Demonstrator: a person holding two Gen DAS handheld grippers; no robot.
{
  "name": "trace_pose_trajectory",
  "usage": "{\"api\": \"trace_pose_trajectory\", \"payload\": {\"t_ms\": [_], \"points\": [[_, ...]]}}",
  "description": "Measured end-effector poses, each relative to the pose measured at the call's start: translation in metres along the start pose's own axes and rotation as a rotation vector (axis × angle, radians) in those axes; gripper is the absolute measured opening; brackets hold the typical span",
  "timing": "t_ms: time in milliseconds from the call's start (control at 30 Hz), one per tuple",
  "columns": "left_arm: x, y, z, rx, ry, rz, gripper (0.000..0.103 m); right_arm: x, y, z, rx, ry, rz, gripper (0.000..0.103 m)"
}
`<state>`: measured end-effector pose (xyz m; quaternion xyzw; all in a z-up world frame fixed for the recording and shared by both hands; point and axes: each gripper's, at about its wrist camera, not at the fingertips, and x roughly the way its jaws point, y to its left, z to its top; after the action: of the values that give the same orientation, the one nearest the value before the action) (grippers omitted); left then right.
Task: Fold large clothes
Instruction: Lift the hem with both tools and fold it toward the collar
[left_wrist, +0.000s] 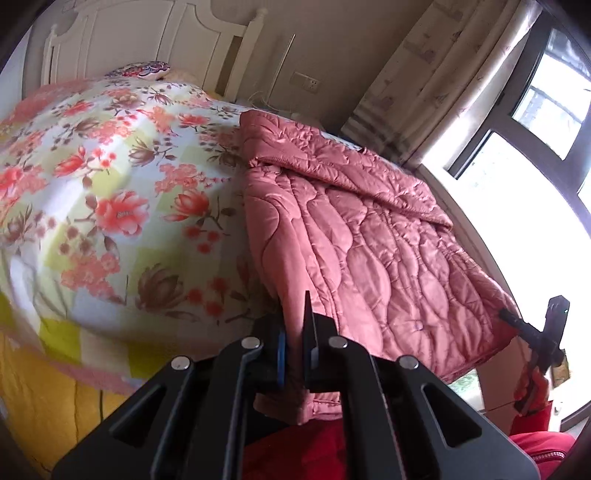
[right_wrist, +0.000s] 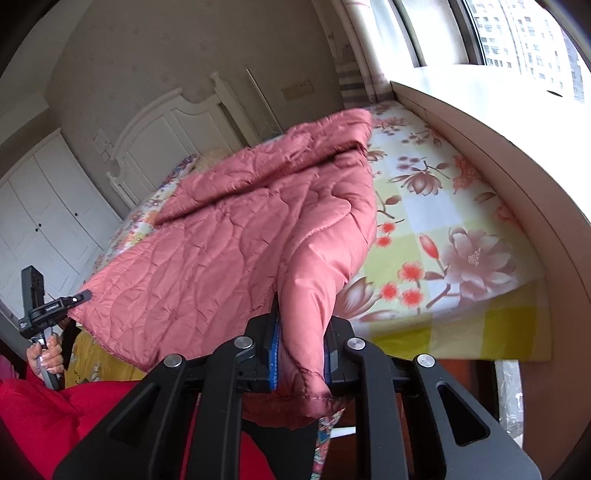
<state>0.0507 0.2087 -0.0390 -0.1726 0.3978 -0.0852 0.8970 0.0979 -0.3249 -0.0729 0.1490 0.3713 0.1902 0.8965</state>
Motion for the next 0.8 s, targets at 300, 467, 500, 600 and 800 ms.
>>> {"api": "trace_pose_trajectory", "payload": {"t_ms": [300,467,500,600,800], "points": [[-0.046,0.006,-0.011,-0.040,-0.086,-0.117,0.006,-0.049,0.014,0.003,0.010,-0.152,0.116,0.016],[-0.056,-0.010,0.028,0.029,-0.175,-0.099,0.006,-0.054,0.021,0.045,-0.029,-0.213,0.137,0.016],[-0.057,-0.014,0.036,0.039,-0.185,-0.097,0.006,-0.051,0.024,0.058,-0.045,-0.222,0.126,0.016],[-0.057,-0.026,0.070,0.072,-0.223,-0.070,0.006,-0.037,0.035,0.099,-0.107,-0.212,0.107,0.016],[-0.018,-0.037,0.180,0.073,-0.230,-0.027,0.006,0.012,0.034,0.208,-0.097,-0.196,0.105,0.016]]}}
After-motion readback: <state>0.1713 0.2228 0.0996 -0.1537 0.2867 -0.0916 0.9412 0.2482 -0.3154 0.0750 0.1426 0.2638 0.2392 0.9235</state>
